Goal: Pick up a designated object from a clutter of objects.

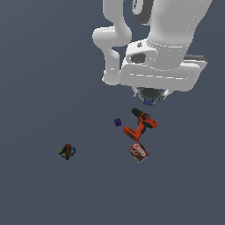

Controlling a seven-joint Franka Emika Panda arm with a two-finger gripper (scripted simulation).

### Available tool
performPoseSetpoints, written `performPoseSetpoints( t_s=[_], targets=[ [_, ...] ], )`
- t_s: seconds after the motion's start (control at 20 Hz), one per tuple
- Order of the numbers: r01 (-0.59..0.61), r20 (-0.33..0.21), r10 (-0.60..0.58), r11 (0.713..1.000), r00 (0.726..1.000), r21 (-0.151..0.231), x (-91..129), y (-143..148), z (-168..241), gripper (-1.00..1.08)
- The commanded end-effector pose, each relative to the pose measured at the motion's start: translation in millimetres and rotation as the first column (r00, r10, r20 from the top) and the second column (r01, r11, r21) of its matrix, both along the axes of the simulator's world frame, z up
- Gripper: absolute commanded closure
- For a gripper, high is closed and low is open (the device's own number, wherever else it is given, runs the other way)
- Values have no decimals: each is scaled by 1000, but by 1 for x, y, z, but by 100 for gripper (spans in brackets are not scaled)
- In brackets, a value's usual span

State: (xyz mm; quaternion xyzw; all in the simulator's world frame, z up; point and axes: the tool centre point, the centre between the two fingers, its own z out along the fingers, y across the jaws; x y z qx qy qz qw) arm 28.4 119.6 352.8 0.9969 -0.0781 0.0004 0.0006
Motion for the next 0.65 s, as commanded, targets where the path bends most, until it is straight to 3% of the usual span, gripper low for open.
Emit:
performPoseSetpoints(
  t_s=[0.0,0.6],
  targets=[
    [1,-1,-1,1000,1000,0,-1,9,17,108],
    [1,-1,-1,1000,1000,1,1,28,50,108]
  ],
)
